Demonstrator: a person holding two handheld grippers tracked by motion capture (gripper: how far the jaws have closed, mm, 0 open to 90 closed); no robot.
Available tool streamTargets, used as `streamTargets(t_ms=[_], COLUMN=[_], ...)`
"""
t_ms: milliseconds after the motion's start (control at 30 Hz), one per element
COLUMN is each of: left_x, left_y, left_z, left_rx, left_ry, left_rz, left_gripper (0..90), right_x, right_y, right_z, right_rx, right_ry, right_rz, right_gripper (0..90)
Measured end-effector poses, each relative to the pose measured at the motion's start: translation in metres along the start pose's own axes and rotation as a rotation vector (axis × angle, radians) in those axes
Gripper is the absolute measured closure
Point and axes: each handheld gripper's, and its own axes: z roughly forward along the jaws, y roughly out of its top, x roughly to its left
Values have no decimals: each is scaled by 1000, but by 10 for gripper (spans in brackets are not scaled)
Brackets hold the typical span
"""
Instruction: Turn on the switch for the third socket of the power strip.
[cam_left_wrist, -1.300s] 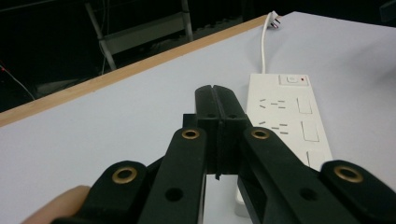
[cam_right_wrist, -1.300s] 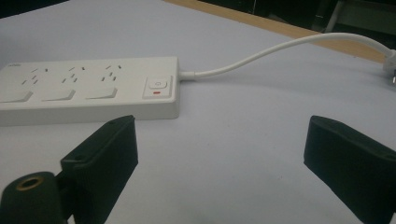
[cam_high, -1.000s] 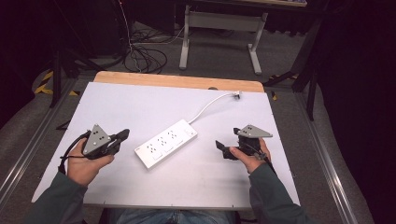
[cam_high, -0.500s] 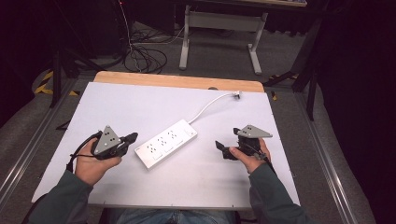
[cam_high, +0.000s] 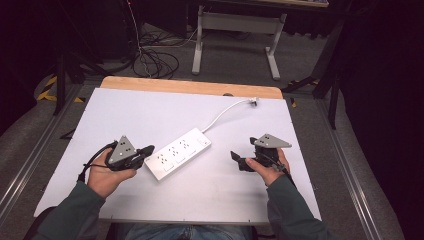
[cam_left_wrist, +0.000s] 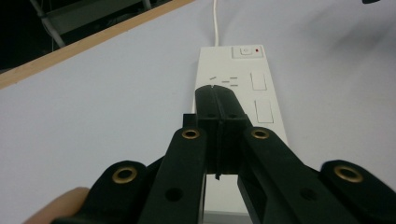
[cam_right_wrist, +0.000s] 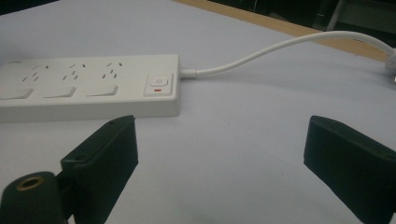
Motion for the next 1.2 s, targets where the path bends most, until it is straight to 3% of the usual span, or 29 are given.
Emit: streamTargets(t_ms=[933,1200], left_x=[-13,-14], left_y=[2,3], left_z=[19,22], left_rx=[59,69], left_ry=[-69,-82], left_rz=[67,68], left_gripper=[900,900], right_x=[1,1], right_y=[1,1], right_z=[1,1], right_rx=[1,1], right_ry=[2,3], right_rz=[-8,-9], right_gripper=[107,108])
